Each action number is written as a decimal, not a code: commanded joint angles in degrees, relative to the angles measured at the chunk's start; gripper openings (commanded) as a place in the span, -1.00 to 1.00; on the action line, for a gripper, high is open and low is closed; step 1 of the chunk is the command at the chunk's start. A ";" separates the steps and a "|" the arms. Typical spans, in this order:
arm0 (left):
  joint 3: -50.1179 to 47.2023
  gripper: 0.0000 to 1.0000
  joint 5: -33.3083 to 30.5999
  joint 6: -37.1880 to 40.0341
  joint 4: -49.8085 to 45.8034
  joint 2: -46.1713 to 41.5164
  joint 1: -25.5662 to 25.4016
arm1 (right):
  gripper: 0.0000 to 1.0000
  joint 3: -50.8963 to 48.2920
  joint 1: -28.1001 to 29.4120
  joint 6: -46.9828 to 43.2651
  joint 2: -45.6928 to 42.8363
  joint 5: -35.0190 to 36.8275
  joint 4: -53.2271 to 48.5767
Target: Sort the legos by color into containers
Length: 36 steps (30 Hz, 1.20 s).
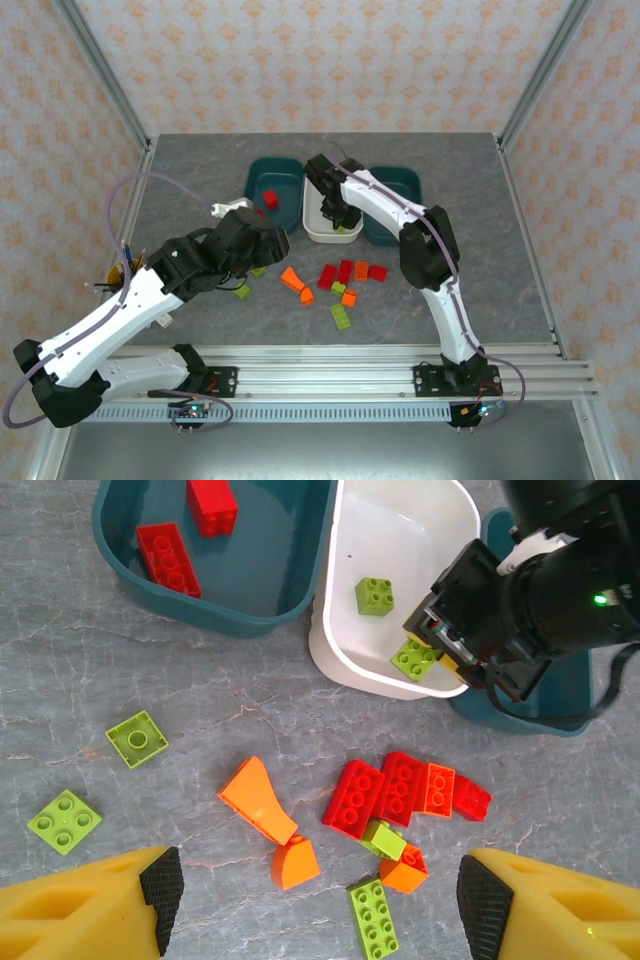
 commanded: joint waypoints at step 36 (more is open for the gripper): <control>-8.11 0.51 -12.33 -20.56 -20.54 -17.72 -0.36 | 0.31 -27.20 21.45 -45.27 -27.56 -14.59 15.52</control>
